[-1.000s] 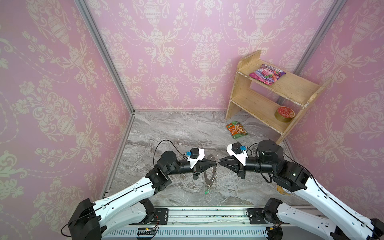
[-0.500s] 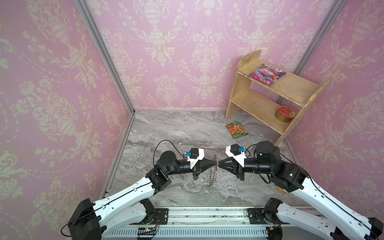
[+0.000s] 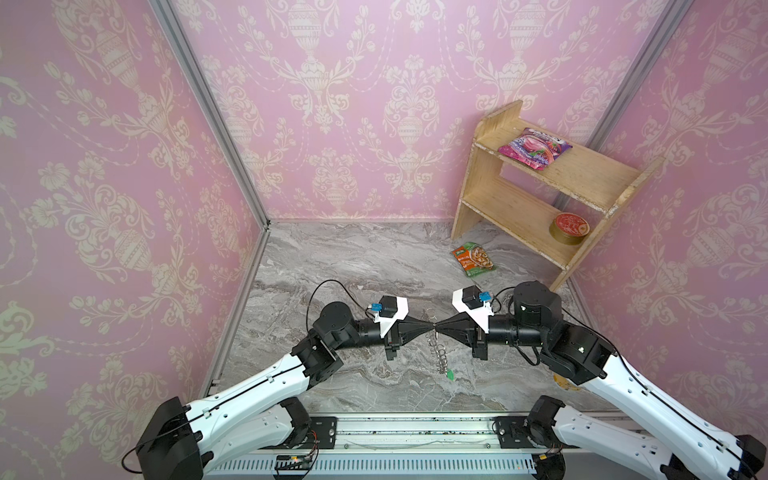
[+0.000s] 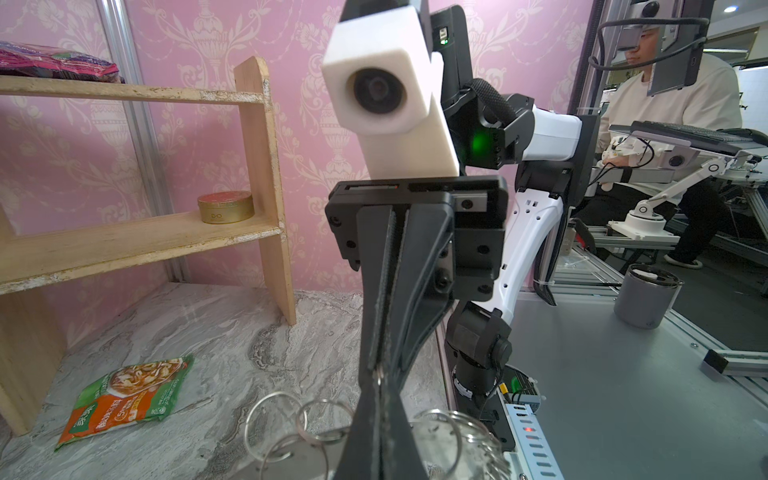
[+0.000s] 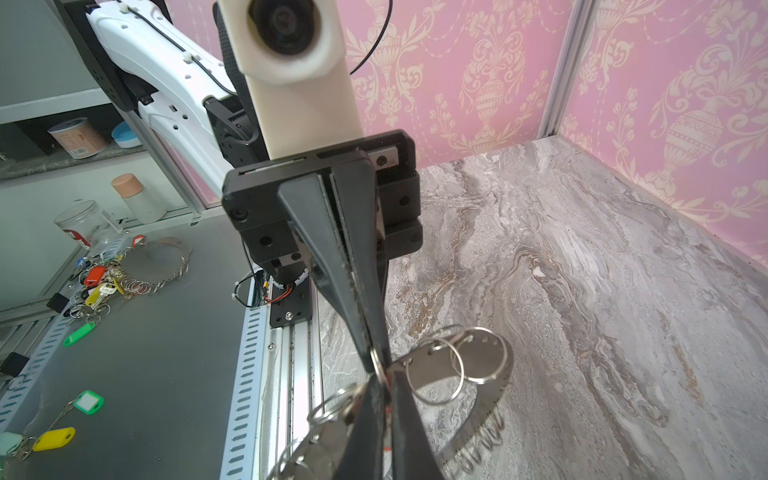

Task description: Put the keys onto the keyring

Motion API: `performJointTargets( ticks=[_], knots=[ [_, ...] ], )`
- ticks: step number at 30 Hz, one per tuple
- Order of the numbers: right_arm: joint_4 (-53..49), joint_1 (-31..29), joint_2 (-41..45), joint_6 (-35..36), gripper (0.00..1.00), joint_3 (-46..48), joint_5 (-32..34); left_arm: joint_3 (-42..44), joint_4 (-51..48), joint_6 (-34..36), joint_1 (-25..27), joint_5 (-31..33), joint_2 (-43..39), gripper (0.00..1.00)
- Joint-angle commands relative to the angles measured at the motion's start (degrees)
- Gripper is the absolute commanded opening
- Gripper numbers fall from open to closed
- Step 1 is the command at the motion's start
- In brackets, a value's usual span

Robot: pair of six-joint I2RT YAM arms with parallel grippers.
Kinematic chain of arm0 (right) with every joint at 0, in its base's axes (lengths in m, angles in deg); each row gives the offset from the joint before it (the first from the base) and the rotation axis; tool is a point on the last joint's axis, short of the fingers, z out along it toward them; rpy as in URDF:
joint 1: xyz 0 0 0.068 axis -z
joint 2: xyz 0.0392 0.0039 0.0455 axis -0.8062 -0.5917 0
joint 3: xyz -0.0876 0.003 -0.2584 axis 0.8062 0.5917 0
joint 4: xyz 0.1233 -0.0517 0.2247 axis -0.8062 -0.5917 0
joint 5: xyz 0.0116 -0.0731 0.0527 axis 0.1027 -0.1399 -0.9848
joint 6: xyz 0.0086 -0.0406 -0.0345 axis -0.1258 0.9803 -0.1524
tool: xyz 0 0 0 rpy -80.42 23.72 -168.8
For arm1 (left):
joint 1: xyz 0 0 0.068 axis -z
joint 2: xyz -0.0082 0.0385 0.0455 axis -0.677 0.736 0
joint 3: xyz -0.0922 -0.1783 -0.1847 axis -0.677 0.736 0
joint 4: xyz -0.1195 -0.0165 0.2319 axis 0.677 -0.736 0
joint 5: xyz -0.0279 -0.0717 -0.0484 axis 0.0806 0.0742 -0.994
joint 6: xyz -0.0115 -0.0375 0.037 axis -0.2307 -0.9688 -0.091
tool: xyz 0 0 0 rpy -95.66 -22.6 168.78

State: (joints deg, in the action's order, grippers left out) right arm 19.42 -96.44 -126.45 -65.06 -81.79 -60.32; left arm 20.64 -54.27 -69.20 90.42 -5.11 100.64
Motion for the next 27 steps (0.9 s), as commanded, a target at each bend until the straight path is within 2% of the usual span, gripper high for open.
performJointTargets(
  ticks=[1,3,7,10,16,20,27],
  knots=[
    [1.4,0.3,-0.3,-1.3,0.07,0.9,-1.7,-2.0,3.3,-0.6,0.1,-1.6,-1.5,0.00],
    [1.5,0.3,-0.6,-1.5,0.08,1.0,-1.9,-2.0,3.4,-0.6,0.2,-1.7,-1.4,0.00],
    [1.4,0.2,-0.8,-1.5,0.16,1.1,-2.1,-1.9,3.5,-0.5,0.1,-1.6,-1.6,0.00],
    [1.2,0.2,-0.7,-1.6,0.16,1.1,-2.1,-1.9,3.4,-0.4,0.1,-1.4,-1.8,0.00],
    [1.8,0.3,-0.2,-1.6,0.10,1.1,-1.7,-2.2,3.3,-0.5,0.1,-1.9,-1.5,0.00],
    [2.2,0.3,0.0,-1.9,0.00,1.2,-2.0,-2.2,3.4,-0.4,0.1,-1.8,-1.4,0.00],
    [-0.3,0.3,-0.2,-0.7,0.00,-0.2,-1.6,-2.2,1.5,0.1,0.1,-1.2,-1.1,0.00]
  ],
)
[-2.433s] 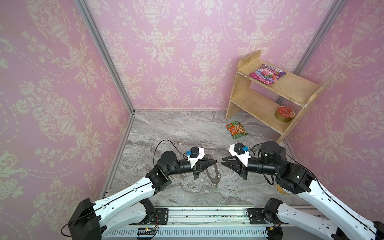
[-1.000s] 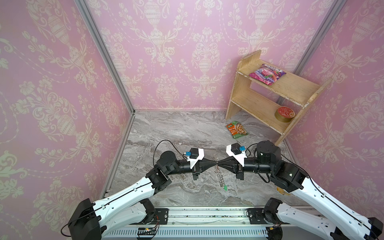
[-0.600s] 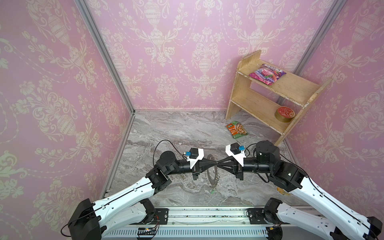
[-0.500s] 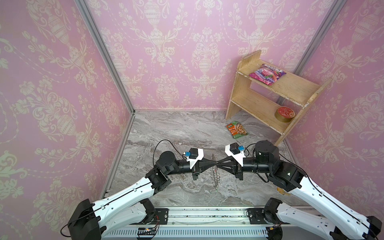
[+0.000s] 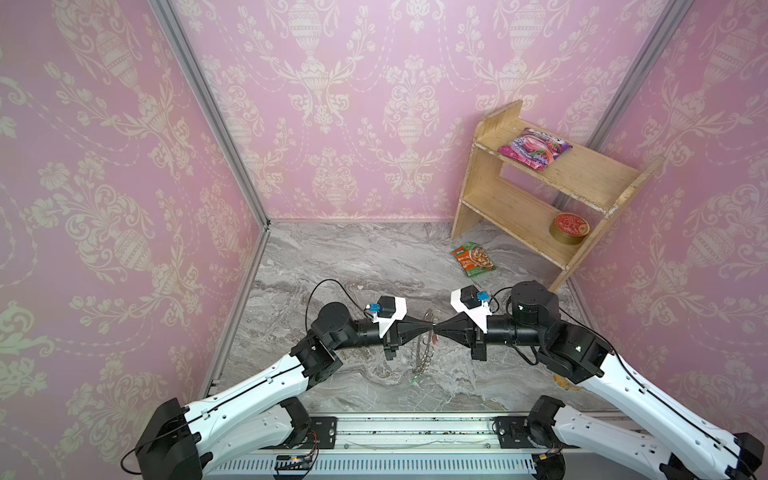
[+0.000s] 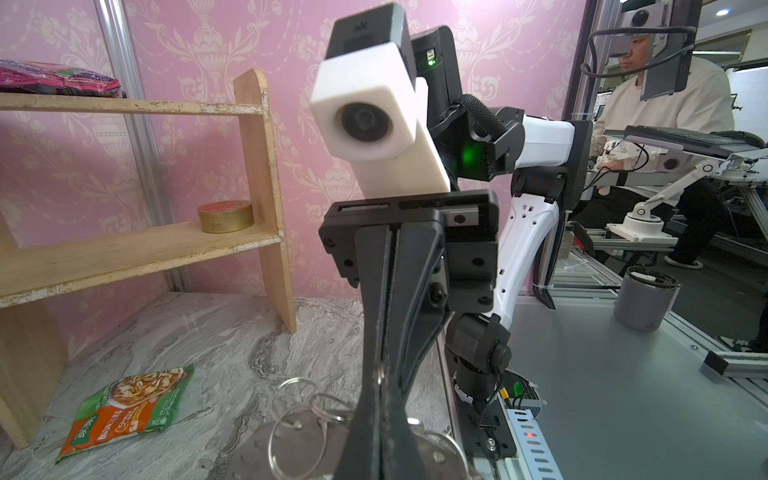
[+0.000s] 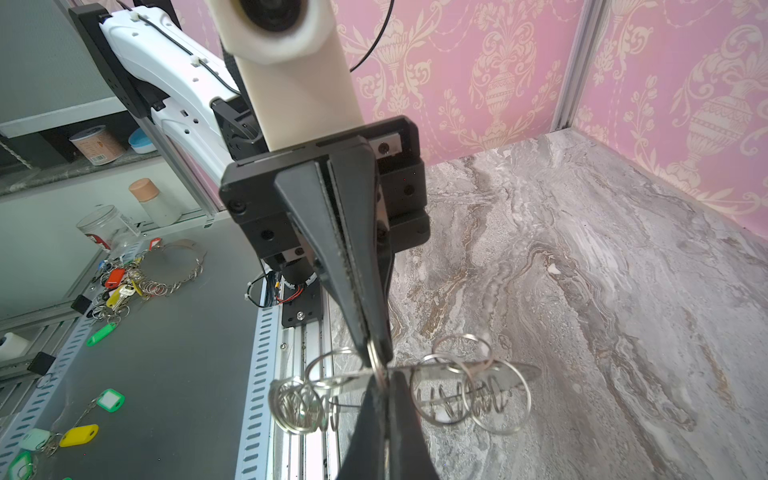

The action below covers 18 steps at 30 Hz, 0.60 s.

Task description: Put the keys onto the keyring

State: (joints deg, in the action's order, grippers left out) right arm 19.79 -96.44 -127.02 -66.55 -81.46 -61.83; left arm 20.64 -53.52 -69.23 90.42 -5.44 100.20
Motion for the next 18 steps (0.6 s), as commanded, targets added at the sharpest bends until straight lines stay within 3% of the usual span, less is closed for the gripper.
performJointTargets(
  ticks=[1,2,6,8,12,18],
  knots=[
    [-1.8,0.3,0.2,1.4,0.00,-1.0,0.3,-2.2,0.0,0.2,0.1,-0.6,-0.7,0.00],
    [-3.5,0.3,0.0,2.1,0.00,-1.7,0.9,-2.4,-1.0,0.3,0.1,-0.1,-0.9,0.01],
    [-11.9,0.3,-1.4,5.5,0.00,-5.7,3.2,-3.5,-9.2,2.3,0.1,1.7,-2.3,0.30],
    [-14.7,0.2,-2.2,6.6,0.00,-7.1,3.8,-4.7,-14.4,4.0,0.1,2.6,-2.4,0.37],
    [-17.1,0.2,-3.4,7.3,0.00,-8.7,4.8,-9.0,-23.7,7.1,0.1,2.0,-0.7,0.38],
    [-17.1,-0.2,-4.1,7.4,0.00,-9.0,5.3,-13.0,-28.9,8.2,0.1,0.3,2.6,0.36]
  ],
)
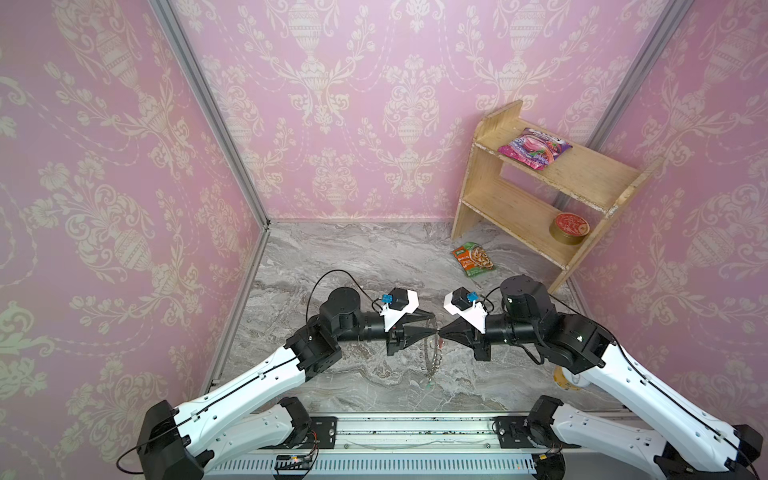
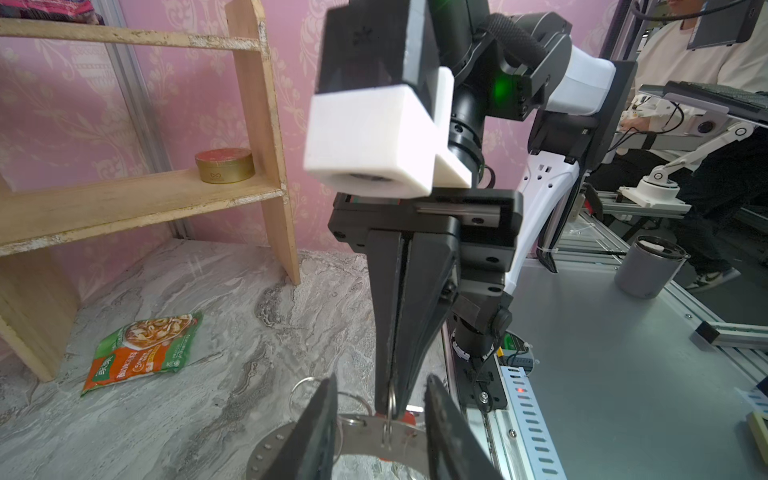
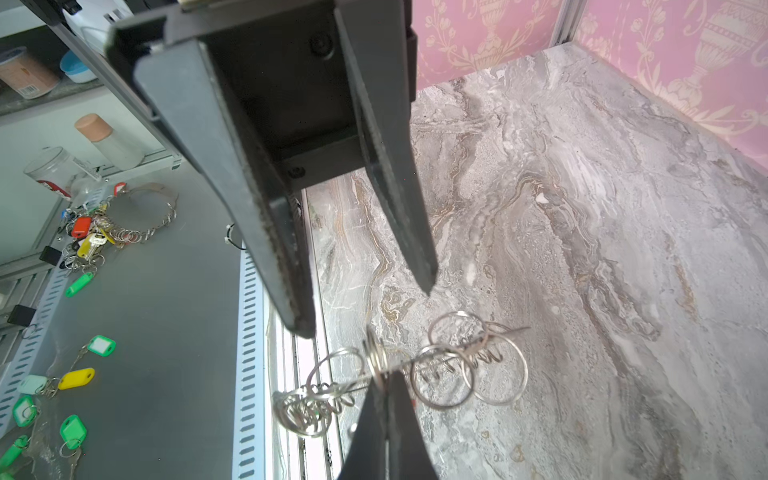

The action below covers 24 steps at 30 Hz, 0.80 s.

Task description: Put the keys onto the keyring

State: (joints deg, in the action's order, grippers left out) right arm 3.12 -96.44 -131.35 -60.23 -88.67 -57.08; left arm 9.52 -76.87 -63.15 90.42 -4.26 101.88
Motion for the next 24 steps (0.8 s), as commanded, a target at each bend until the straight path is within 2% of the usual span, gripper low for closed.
performJointTargets(
  ticks=[1,15,24],
  knots=[
    [-0.3,-0.2,0.1,1.1,0.00,-1.9,0.6,-1.9,-5.5,2.2,0.1,-0.7,1.0,0.36],
    [1.3,-0.5,0.3,0.7,0.00,-0.9,0.8,-3.0,-3.5,0.9,0.3,-1.7,3.4,0.33],
    [1.9,-0.5,0.5,0.5,0.00,-0.7,0.6,-2.5,-1.7,-0.1,0.5,-2.4,4.2,0.25]
  ],
)
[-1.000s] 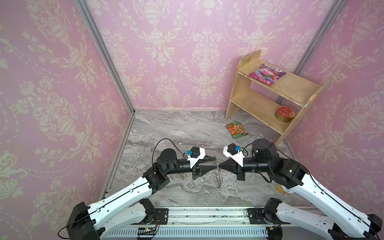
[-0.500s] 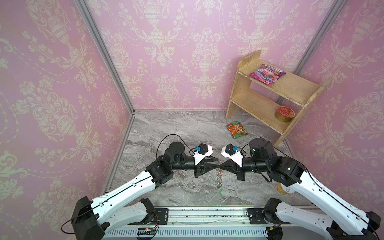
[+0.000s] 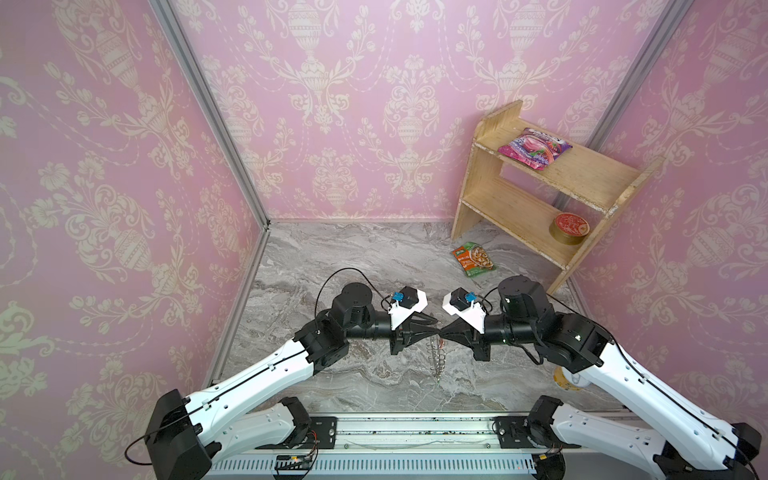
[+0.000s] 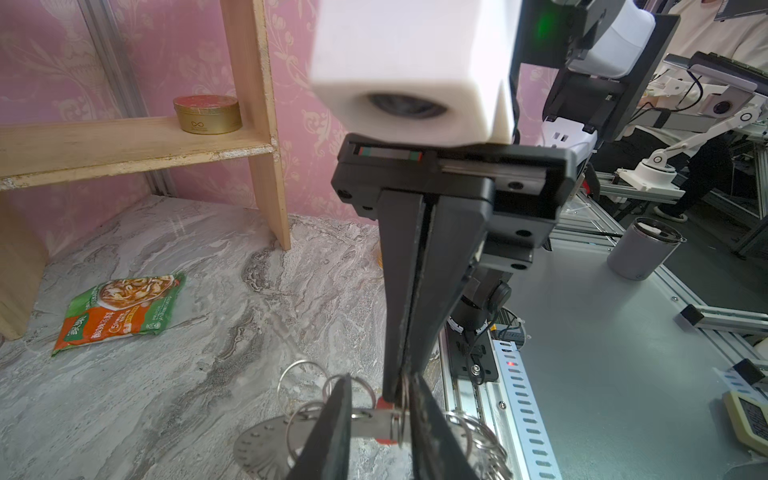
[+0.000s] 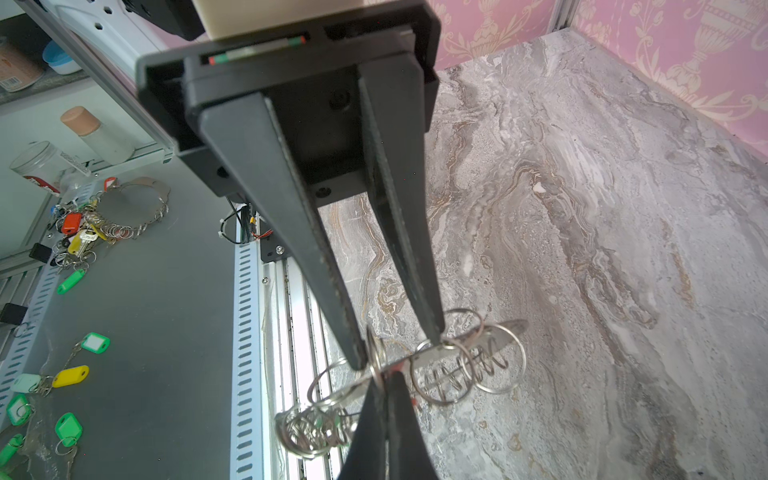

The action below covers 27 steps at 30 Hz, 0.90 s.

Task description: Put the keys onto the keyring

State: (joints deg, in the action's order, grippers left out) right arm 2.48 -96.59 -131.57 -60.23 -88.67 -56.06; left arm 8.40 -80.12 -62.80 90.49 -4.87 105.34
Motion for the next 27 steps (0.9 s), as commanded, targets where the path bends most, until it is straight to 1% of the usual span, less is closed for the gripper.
performJointTargets(
  ticks=[1,7,12,15,21,23,24,26,27],
  knots=[
    [2.7,-0.4,0.8,0.4,0.00,-0.6,-0.4,-1.4,1.6,-0.5,0.6,-1.8,0.9,0.25],
    [3.1,-0.4,0.7,0.3,0.00,-0.5,-0.6,-1.6,1.8,-0.6,0.7,-2.0,1.6,0.24],
    [3.2,-0.4,0.8,0.3,0.00,-0.3,-0.7,-1.3,2.6,-0.6,0.8,-1.7,1.3,0.21],
    [3.2,-0.5,0.7,0.3,0.00,-0.4,-0.7,-1.4,2.7,-0.7,0.8,-1.9,1.4,0.17],
    [3.3,-0.5,0.8,0.3,0.00,-0.5,-0.7,-1.4,2.6,-0.8,0.8,-2.3,1.9,0.01],
    [3.3,-0.5,0.8,0.2,0.00,-0.4,-0.5,-1.4,2.5,-0.6,0.8,-2.1,1.8,0.00],
    [3.1,-0.5,0.9,0.2,0.01,-0.4,-0.4,-1.3,2.5,-0.5,0.8,-1.9,1.6,0.00],
    [2.8,-0.5,1.3,0.2,0.15,-0.1,0.1,-1.0,2.8,-0.2,0.8,-1.0,1.0,0.00],
    [2.8,-0.5,1.8,0.1,0.21,0.0,0.6,-0.7,3.1,-0.3,0.8,-0.6,0.6,0.00]
  ],
)
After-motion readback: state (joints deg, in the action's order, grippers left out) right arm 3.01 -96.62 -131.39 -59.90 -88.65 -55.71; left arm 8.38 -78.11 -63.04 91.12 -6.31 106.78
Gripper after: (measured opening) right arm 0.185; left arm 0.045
